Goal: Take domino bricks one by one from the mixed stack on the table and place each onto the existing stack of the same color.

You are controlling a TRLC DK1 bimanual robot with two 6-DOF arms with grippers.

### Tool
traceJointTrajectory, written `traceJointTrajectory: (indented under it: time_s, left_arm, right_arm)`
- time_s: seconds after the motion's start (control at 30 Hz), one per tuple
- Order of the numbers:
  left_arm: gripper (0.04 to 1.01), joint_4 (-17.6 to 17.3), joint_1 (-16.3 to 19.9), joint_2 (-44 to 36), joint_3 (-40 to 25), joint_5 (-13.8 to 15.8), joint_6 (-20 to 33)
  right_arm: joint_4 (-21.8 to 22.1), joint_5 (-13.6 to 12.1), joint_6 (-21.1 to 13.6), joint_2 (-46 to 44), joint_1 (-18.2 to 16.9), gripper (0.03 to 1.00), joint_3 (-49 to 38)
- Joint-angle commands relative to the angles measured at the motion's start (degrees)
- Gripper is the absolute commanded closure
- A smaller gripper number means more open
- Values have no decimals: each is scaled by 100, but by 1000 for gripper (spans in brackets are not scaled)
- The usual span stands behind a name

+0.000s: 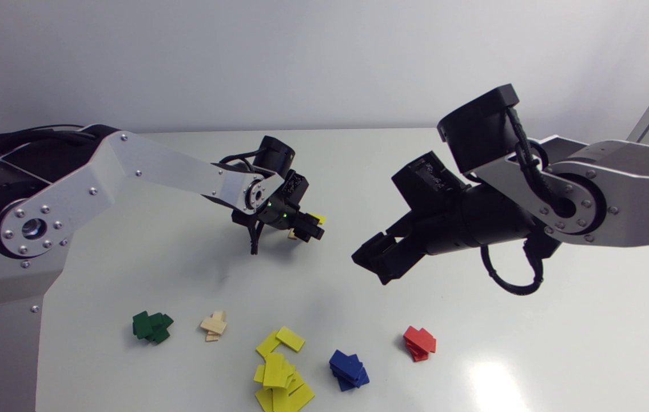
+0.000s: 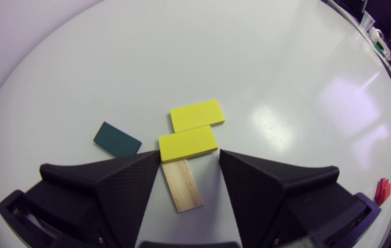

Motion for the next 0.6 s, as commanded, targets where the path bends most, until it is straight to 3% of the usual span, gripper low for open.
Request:
traceJointTrajectory:
  time_s: [0.0, 0.13, 0.57]
  left_arm:
    - [408, -25, -59, 203, 202, 1, -170]
    - [315, -25, -111, 247, 246, -8, -170]
    - [323, -104, -102, 475, 509, -8, -170]
  right_arm:
    - [67, -13, -57, -30, -34, 59, -122]
    - [58, -13, -57, -39, -34, 59, -131]
    - [85, -13, -66, 5, -43, 59, -122]
